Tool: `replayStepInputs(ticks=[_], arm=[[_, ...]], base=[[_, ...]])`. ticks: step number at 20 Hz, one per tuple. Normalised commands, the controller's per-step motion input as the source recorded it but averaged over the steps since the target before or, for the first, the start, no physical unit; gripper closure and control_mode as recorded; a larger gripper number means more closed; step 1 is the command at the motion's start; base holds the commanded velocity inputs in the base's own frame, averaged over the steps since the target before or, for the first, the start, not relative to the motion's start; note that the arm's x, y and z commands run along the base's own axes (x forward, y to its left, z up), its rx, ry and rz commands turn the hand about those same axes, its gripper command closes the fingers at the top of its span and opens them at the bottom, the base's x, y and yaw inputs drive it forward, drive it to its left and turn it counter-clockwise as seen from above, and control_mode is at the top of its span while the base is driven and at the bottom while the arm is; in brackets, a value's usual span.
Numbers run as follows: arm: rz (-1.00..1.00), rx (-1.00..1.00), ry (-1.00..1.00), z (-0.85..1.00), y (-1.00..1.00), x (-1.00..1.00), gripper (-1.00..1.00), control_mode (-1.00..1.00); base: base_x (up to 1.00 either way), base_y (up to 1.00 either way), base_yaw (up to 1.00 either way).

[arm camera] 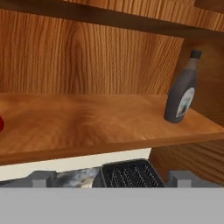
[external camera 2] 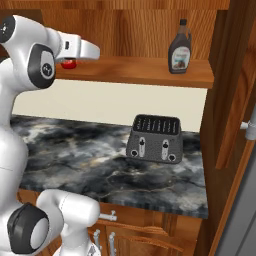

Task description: Take 2 condiments from the cabinet and move them on the counter near the stove.Make sure the condiments are lined up with each other, next to each other.

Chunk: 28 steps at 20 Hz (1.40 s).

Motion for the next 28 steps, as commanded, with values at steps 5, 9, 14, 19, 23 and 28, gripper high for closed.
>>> replayStepInputs(ticks=[5,9,14,19,23,28], arm=[[-0.09,0.00,-0.03,0.00,-0.51,0.31,-1.00,-1.00],[-0.09,0.00,-0.05,0.00,-0.53,0.23,-1.00,-1.00],[-0.10,0.00,-0.07,0.00,-0.52,0.12,-1.00,-1.00],[-0.13,0.00,-0.05,0.00,-0.50,0.11,-1.00,-1.00],[-0.12,0.00,-0.06,0.00,-0.44,0.11,-1.00,-1.00],[-0.09,0.00,-0.01,0.04,-0.25,0.13,-1.00,-1.00]], base=[[0.00,0.00,0.00],[0.00,0.00,0.00],[0.00,0.00,0.00],[0.00,0.00,0.00],[0.00,0.00,0.00],[0.00,0.00,0.00]])
